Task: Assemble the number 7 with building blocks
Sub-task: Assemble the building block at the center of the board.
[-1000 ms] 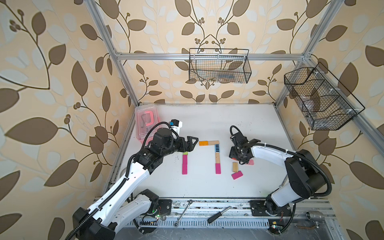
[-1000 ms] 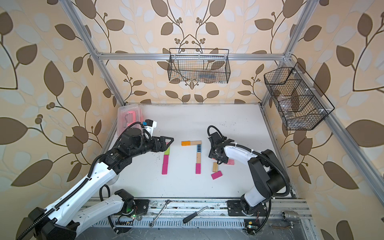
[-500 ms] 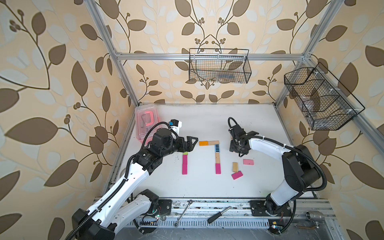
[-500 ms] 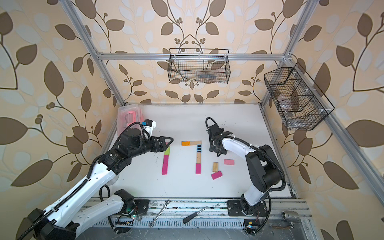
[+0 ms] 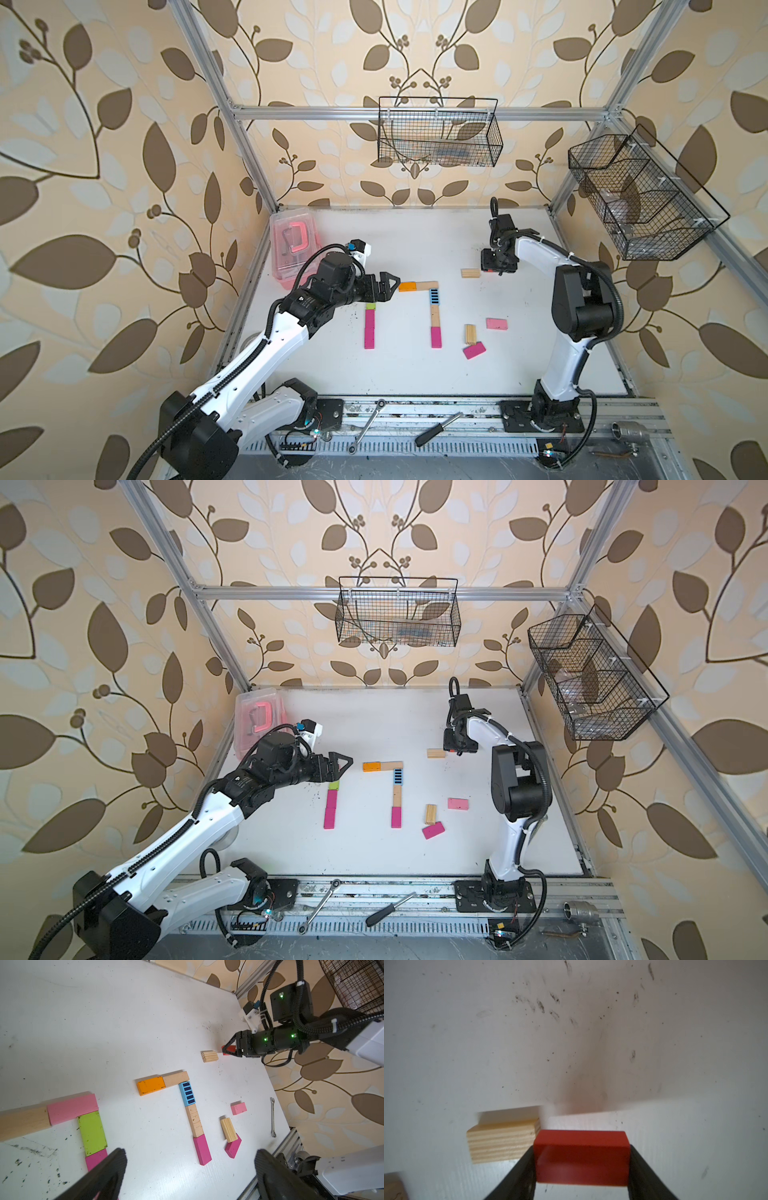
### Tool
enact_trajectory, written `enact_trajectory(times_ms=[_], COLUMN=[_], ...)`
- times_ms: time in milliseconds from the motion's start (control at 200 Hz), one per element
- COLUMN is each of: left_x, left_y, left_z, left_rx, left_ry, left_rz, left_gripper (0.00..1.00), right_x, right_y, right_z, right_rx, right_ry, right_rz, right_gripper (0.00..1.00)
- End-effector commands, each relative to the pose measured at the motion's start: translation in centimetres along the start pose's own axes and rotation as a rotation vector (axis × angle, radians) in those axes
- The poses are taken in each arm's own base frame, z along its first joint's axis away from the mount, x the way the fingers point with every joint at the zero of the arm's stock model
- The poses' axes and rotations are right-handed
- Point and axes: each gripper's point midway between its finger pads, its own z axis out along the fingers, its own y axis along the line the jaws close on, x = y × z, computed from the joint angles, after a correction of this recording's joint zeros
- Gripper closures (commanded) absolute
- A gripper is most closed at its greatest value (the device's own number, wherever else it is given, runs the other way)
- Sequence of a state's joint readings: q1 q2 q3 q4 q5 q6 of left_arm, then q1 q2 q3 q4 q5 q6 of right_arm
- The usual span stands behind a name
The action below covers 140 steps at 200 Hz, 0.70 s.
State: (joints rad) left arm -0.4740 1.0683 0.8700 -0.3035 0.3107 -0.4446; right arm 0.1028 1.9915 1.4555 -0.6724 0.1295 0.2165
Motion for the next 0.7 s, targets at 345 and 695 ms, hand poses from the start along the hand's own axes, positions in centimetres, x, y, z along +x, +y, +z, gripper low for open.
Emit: enact_trajectory(times_ms=[345, 695], left_x=[-2.7, -1.6], left_y=[-3.0, -3.7], left_z=[4.1, 10.8], left_rx=[0.098, 0.124], left_ry=[0.020, 0.122], left_rz=[0.007, 0.001], left_gripper=[0.01, 0.01], right_x=[0.5, -0.2], right_y=[-0.5, 0.5], right_z=[2.1, 1.4], right_rx=[-0.080, -0.207], right_ry=[0.091, 0.061], right_rz=[-0.073, -0.050], right_gripper=[0.32, 0.27])
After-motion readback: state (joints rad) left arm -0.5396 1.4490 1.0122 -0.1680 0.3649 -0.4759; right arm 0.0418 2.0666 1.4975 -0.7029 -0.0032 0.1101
